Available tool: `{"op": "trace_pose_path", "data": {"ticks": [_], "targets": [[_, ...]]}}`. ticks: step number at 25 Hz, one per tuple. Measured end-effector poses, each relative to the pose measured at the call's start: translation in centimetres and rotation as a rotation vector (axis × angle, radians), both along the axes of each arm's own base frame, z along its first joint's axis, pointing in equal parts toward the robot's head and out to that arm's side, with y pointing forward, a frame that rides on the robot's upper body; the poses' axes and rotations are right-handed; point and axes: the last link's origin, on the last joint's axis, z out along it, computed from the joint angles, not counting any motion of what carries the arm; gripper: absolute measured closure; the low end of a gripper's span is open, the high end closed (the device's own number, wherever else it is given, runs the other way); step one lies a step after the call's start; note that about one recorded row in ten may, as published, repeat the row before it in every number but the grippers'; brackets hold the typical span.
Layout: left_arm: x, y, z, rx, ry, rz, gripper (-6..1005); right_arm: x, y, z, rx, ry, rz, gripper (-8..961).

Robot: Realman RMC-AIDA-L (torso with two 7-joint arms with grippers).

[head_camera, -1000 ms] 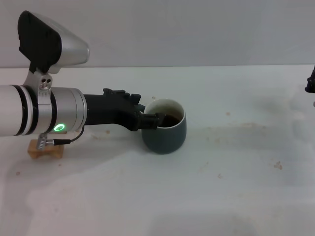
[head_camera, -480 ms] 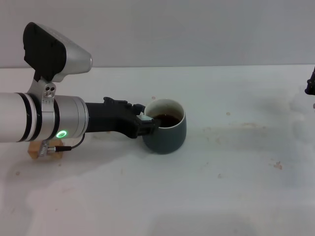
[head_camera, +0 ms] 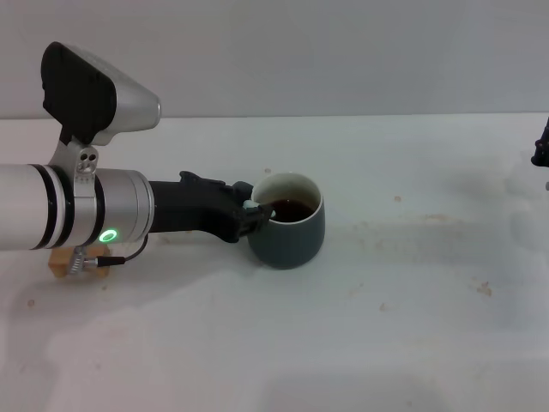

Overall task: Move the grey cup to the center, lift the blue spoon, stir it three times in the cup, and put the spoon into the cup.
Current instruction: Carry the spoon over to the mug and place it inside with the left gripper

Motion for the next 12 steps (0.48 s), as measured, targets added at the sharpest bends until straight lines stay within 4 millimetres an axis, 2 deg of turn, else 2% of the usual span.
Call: {"op": "trace_pose_path", "data": {"ticks": [3, 12], "targets": [[-0.12, 0.08, -0.02, 0.005, -0.001, 0.005, 611, -0.02, -0.01, -0.02, 0.0, 0.0, 0.001, 921], [-0.3, 0.32, -0.37, -0.001, -0.008, 0.017, 651, 0.07, -0.09, -0.03, 0.001, 0.0, -0.001, 921]]}}
